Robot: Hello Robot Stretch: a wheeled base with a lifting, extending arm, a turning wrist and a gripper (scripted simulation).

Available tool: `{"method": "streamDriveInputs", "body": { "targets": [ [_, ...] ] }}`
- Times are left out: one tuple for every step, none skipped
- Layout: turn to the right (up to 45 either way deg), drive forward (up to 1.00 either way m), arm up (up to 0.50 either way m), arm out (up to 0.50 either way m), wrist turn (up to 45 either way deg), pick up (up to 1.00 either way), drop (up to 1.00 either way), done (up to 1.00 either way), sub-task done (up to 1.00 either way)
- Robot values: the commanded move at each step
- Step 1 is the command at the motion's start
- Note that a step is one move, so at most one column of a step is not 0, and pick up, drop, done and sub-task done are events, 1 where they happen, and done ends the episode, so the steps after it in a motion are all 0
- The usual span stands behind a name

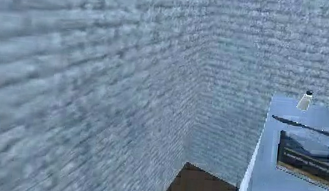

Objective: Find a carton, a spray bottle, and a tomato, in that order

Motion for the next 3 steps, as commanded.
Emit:
{"method": "streamDriveInputs", "body": {
  "targets": [
    [0.0, 0.35, 0.00, 0.00, 0.0, 0.00, 0.00, 0.00, 0.00],
    [21.0, 0.00, 0.00, 0.00, 0.0, 0.00, 0.00, 0.00, 0.00],
    [0.0, 0.30, 0.00, 0.00, 0.0, 0.00, 0.00, 0.00, 0.00]
  ]
}}
